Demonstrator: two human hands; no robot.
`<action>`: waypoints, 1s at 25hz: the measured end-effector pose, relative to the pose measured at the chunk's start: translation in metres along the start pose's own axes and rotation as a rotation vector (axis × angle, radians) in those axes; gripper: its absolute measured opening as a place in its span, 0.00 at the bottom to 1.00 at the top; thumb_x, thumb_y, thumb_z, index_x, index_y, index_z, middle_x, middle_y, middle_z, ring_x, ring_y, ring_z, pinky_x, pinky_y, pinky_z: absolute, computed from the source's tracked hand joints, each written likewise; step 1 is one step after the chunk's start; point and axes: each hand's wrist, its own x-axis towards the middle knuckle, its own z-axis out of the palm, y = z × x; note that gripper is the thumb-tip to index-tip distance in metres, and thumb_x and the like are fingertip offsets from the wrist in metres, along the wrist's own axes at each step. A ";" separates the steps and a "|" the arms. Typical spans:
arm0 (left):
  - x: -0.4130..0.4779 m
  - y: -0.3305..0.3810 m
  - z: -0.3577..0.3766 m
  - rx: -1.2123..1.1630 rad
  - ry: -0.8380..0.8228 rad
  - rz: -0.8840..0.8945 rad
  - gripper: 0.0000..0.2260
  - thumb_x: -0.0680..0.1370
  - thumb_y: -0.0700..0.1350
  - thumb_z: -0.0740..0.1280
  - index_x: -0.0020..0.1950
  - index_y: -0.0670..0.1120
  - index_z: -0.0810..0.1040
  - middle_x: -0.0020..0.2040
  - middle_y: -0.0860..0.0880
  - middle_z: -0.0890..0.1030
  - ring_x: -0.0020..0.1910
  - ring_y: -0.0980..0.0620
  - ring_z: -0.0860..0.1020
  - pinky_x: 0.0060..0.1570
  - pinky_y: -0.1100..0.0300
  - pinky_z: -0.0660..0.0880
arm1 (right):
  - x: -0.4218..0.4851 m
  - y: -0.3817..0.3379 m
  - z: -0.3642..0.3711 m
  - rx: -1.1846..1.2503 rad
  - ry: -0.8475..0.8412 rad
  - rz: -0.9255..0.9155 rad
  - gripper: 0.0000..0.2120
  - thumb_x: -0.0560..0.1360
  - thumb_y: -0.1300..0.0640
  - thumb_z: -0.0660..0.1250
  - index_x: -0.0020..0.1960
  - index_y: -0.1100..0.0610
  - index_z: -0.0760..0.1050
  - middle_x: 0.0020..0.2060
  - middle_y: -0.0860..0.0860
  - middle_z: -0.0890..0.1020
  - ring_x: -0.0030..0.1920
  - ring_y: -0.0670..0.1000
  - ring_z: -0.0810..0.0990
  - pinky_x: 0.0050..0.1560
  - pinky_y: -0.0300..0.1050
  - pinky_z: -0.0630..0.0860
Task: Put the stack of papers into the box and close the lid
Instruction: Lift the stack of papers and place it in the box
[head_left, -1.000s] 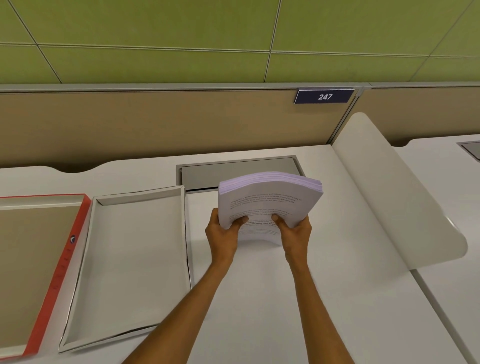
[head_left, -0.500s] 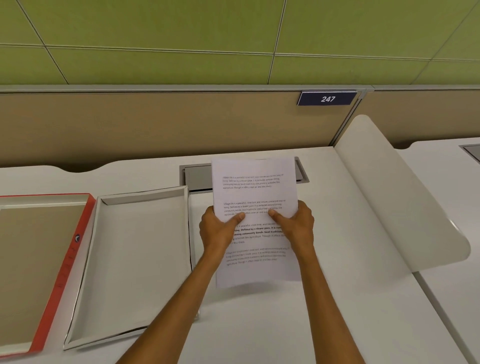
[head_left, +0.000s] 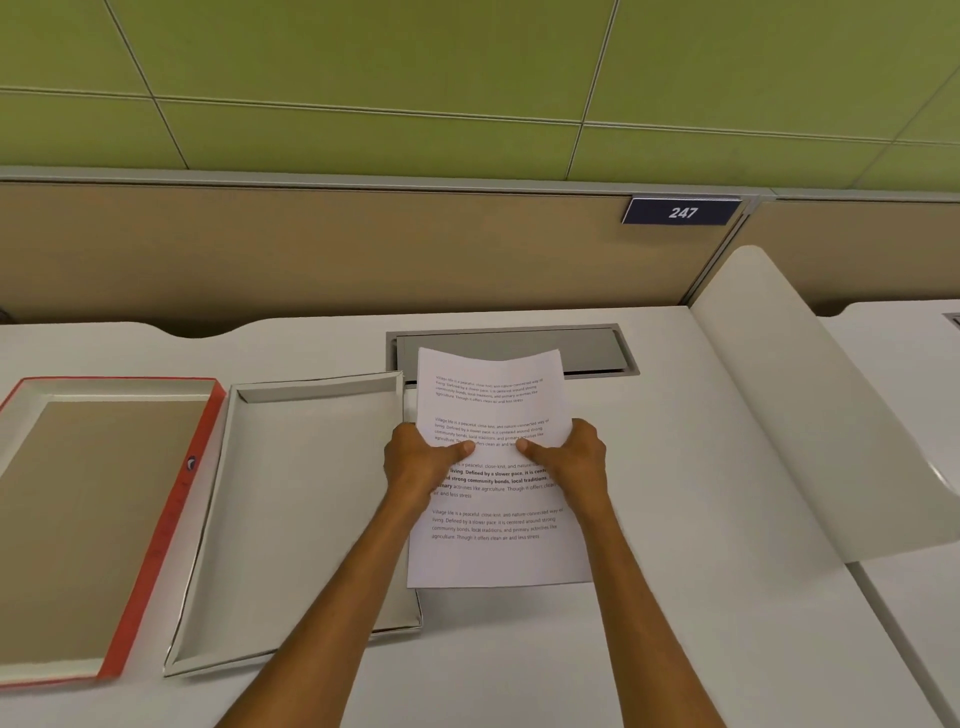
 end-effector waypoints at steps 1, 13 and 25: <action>0.001 -0.001 -0.007 -0.004 0.008 -0.001 0.13 0.66 0.44 0.81 0.39 0.52 0.77 0.52 0.42 0.86 0.39 0.49 0.82 0.36 0.61 0.78 | -0.002 -0.004 0.006 0.005 0.000 -0.004 0.29 0.66 0.52 0.80 0.60 0.63 0.74 0.58 0.58 0.82 0.57 0.58 0.82 0.56 0.55 0.81; 0.012 -0.046 -0.119 -0.010 0.114 -0.057 0.15 0.67 0.44 0.81 0.49 0.44 0.80 0.55 0.40 0.85 0.40 0.49 0.82 0.35 0.60 0.78 | -0.041 -0.037 0.114 0.047 -0.100 -0.017 0.24 0.69 0.57 0.78 0.60 0.63 0.73 0.59 0.58 0.81 0.57 0.58 0.82 0.53 0.50 0.81; 0.029 -0.087 -0.198 -0.017 0.164 -0.050 0.14 0.69 0.38 0.78 0.51 0.45 0.78 0.58 0.40 0.84 0.45 0.48 0.80 0.34 0.64 0.74 | -0.058 -0.059 0.209 -0.035 -0.160 -0.005 0.26 0.70 0.59 0.77 0.61 0.65 0.70 0.60 0.61 0.78 0.61 0.59 0.78 0.60 0.55 0.79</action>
